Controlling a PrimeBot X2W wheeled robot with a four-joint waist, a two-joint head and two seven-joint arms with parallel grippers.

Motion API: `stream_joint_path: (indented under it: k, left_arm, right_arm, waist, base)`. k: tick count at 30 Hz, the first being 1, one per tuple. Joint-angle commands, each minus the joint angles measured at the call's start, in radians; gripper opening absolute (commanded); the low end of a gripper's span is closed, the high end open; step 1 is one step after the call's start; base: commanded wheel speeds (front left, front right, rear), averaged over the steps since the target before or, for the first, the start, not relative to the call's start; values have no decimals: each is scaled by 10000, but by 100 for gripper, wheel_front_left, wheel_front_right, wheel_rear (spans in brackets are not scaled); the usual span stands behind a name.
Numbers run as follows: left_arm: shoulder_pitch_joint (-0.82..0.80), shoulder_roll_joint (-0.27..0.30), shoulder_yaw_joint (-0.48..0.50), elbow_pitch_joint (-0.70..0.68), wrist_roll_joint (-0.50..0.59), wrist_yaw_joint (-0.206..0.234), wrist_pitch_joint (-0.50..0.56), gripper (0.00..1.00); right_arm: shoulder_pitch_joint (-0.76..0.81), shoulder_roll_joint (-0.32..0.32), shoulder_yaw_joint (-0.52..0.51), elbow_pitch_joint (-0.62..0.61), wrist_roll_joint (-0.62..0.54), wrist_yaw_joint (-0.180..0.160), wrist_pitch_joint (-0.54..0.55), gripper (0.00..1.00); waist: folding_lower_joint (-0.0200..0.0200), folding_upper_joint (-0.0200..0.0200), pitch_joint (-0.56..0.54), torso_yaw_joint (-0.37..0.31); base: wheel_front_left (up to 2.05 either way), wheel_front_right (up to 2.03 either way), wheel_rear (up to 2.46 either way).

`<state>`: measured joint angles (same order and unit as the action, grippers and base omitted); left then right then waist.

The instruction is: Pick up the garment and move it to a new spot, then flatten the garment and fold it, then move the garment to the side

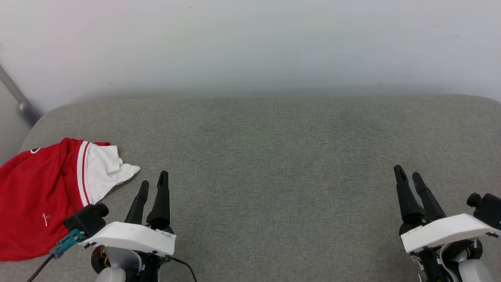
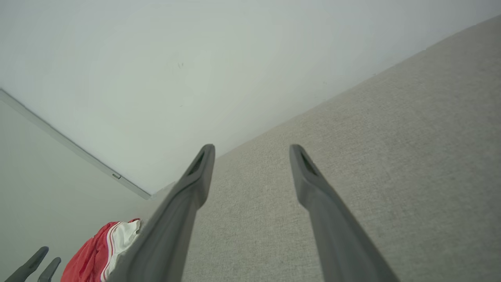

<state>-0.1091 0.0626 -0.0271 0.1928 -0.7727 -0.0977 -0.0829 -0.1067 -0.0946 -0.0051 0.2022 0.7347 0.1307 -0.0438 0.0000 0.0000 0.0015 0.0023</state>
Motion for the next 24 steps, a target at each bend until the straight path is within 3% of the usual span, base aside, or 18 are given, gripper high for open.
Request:
stream_joint_path:
  k: [1,24]
  left_arm:
    - [-232,103,-72,-146,446,38,-123,100]
    - [-155,269,-446,-153,3032,387,-748,100]
  right_arm:
    - [-121,-38,42,-237,-456,0,-27,100]
    - [283,71,37,-789,-2986,0,143,100]
  waist:
    - [0,0,-4,-8]
    - [0,0,-22,16]
  base:
    - [0,0,0]
    - [0,0,0]
